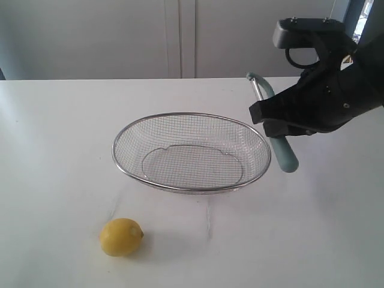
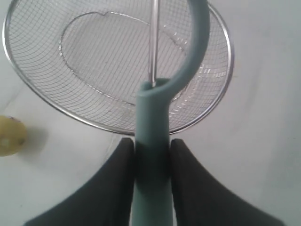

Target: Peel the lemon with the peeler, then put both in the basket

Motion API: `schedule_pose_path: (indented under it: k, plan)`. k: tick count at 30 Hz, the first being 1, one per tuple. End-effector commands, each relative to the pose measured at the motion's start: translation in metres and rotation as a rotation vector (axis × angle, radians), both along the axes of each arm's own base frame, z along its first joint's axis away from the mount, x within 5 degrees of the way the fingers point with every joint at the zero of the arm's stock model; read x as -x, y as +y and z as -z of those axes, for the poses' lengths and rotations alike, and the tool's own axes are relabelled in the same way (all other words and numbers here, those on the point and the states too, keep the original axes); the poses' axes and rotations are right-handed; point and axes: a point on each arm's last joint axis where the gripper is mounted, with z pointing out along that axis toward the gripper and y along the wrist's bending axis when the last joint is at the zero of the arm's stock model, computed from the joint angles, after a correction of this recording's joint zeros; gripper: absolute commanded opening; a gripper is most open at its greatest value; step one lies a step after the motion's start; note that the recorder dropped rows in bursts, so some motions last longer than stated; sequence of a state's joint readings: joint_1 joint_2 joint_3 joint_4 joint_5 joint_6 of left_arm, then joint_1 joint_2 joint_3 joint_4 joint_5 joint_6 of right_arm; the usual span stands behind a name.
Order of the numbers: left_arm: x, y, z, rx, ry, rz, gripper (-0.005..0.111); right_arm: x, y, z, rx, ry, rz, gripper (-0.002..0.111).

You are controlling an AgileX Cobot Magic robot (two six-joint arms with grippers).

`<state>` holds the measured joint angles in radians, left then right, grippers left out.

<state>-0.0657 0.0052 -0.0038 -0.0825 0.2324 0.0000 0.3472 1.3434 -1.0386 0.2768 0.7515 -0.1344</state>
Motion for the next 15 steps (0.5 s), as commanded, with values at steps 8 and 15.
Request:
schedule_pose_path:
  k: [8,15]
  plan:
    - [0.0001,-0.0001,0.0006,0.011,-0.004,-0.004,0.000,-0.0120,0.0010,0.0098,-0.128,0.056,-0.113,0.000]
    - [-0.0025,-0.0014,-0.0082,0.110,-0.093,-0.021,0.000,-0.0128,0.0009,0.0102,-0.126,0.052,-0.110,0.000]
